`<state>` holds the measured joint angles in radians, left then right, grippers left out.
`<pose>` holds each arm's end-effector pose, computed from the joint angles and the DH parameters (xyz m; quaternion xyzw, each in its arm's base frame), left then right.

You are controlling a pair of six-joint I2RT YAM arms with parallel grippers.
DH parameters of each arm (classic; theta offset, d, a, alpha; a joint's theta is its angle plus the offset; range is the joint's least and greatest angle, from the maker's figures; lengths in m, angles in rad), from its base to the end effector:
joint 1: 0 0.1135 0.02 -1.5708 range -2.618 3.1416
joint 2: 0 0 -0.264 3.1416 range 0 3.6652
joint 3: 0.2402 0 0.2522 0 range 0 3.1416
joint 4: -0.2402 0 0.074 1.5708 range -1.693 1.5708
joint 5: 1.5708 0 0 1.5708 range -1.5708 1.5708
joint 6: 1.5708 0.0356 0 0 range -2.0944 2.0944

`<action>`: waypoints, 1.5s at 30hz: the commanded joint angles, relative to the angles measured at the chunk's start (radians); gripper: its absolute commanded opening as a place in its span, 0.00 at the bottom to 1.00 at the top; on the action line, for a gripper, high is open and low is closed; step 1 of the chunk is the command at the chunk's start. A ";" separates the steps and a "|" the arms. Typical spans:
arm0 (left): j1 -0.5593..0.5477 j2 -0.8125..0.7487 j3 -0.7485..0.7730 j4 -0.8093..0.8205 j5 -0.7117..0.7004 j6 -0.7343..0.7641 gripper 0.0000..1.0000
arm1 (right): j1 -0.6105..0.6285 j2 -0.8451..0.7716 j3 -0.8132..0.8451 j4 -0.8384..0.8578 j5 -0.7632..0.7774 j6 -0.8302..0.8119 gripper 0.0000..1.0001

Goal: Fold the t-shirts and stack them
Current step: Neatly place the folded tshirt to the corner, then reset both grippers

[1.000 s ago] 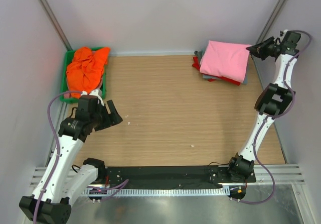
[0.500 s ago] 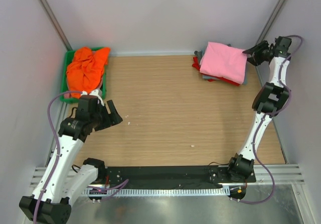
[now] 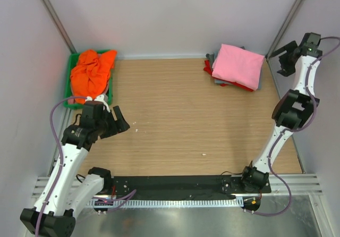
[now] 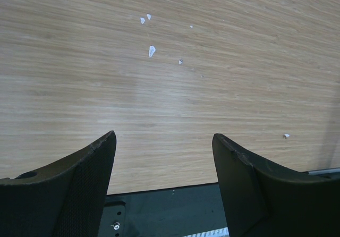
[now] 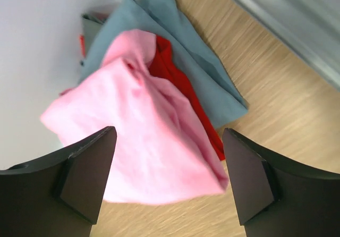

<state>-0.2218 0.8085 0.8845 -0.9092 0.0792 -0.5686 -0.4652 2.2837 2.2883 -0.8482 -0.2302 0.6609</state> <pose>0.1467 -0.0360 0.3018 -0.1467 0.9205 -0.1728 0.3182 0.4591 -0.2213 0.2932 0.4610 0.8069 0.1413 0.3411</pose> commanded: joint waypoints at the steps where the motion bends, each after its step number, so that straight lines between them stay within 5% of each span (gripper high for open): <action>1: 0.004 -0.017 0.008 0.029 0.001 0.003 0.74 | -0.113 -0.252 0.008 0.083 0.226 0.025 0.87; 8: 0.006 -0.022 0.007 0.030 0.007 0.003 0.74 | 0.020 -0.649 -0.269 0.179 0.281 -0.073 0.89; 16: 0.004 -0.025 0.008 0.029 0.001 0.003 0.75 | 0.332 -1.313 -1.093 0.549 0.302 -0.084 0.89; 20: 0.004 -0.023 0.008 0.029 -0.005 -0.001 0.75 | 0.410 -1.435 -1.332 0.567 0.177 -0.043 1.00; 25: 0.004 -0.012 0.011 0.020 -0.027 -0.007 0.75 | 0.520 -1.477 -1.510 0.581 0.078 -0.018 1.00; 32: 0.004 -0.019 0.007 0.018 -0.056 -0.017 0.74 | 0.776 -1.465 -1.672 0.650 0.156 -0.004 1.00; 36: 0.004 -0.035 -0.001 0.024 -0.073 -0.030 0.74 | 1.046 -1.344 -1.609 0.559 0.479 -0.055 1.00; 41: 0.004 -0.055 -0.010 0.030 -0.130 -0.039 0.74 | 1.495 -1.146 -1.440 0.316 1.109 0.021 1.00; 45: 0.004 -0.072 -0.018 0.046 -0.153 -0.043 0.75 | 1.712 -1.207 -1.530 0.369 1.304 0.103 1.00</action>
<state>-0.2218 0.7570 0.8761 -0.9085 -0.0292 -0.5999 1.1240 1.1400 0.7876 -0.4622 0.7151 0.6807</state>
